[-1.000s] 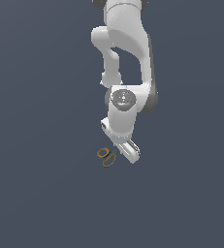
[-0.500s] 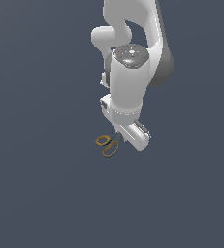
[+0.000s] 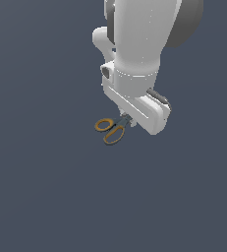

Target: Pick up the object and move it to a goal position.

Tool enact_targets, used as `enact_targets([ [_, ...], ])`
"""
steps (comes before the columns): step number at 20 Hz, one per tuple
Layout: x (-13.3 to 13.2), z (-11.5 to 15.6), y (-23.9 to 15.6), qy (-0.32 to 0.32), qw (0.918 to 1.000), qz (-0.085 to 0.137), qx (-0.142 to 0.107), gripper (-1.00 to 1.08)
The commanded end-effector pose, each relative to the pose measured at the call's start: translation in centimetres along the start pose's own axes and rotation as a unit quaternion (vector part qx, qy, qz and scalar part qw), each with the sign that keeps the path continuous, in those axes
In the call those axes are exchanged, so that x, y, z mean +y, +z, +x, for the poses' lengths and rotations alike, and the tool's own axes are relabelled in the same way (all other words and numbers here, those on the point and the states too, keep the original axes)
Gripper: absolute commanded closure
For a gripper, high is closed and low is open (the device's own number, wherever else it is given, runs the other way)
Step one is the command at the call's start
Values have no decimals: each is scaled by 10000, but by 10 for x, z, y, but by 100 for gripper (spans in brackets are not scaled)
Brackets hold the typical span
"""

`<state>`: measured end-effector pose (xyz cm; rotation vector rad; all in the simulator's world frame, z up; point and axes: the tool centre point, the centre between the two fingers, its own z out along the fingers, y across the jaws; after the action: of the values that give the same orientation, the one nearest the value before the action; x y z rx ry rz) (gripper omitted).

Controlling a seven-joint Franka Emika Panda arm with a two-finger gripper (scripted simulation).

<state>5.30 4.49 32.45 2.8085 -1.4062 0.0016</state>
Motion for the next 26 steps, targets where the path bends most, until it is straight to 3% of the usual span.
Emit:
enact_targets([
  [1,-2,0,-26,-1,10000,-2,0,108],
  [14,-15,2,-120,-10,10000,-1,-3,108],
  [26,-21,3,-155,-12,10000,0,-4,108],
])
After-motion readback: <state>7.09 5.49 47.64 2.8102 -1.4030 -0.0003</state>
